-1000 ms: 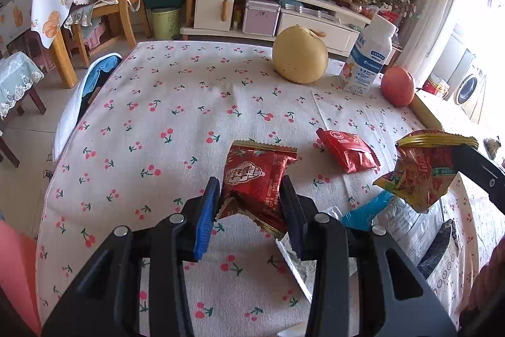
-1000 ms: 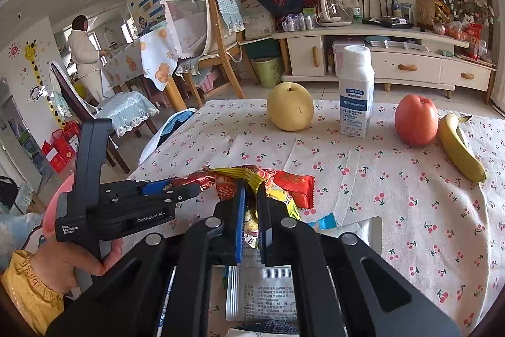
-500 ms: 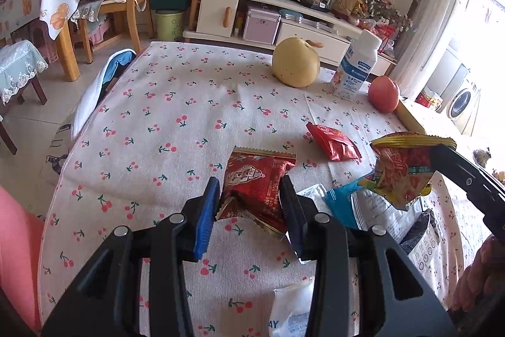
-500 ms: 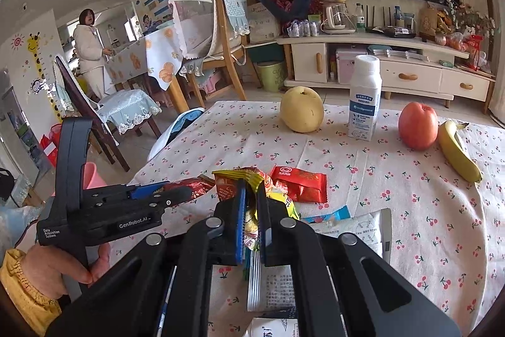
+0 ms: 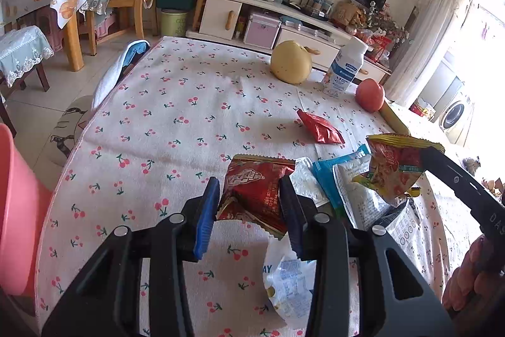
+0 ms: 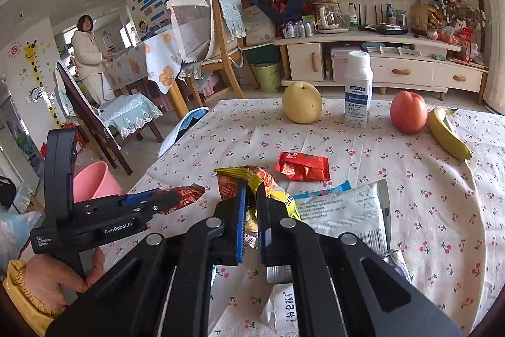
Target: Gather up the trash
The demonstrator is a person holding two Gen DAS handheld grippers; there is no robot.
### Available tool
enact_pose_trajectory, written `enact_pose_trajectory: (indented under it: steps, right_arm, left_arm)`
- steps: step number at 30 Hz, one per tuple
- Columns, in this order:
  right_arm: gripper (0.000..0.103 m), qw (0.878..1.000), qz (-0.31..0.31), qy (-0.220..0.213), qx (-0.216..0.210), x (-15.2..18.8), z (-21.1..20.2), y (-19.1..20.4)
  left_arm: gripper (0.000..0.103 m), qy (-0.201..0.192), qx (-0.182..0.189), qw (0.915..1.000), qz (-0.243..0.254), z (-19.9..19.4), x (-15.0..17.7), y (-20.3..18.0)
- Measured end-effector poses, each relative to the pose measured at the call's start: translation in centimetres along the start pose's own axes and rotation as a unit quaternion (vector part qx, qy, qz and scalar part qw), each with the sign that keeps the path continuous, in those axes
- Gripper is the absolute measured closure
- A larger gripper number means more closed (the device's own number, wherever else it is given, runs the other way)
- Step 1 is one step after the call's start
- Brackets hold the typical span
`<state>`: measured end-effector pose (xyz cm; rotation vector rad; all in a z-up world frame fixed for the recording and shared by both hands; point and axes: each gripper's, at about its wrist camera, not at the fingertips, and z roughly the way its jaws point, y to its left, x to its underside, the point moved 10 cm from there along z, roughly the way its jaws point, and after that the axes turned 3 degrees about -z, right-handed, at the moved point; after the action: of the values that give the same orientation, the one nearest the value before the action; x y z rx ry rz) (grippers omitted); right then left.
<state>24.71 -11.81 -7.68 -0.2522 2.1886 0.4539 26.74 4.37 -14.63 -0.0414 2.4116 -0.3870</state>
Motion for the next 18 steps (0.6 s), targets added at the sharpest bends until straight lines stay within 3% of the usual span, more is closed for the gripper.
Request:
enact_pose_trajectory:
  steps: [18]
  right_arm:
    - [0.096,1.000,0.004,0.004,0.004,2.0,-2.7,4.3]
  left_arm:
    - [0.062,-0.042,-0.005,0.9980,-0.046,-5.2,0.8,3.3]
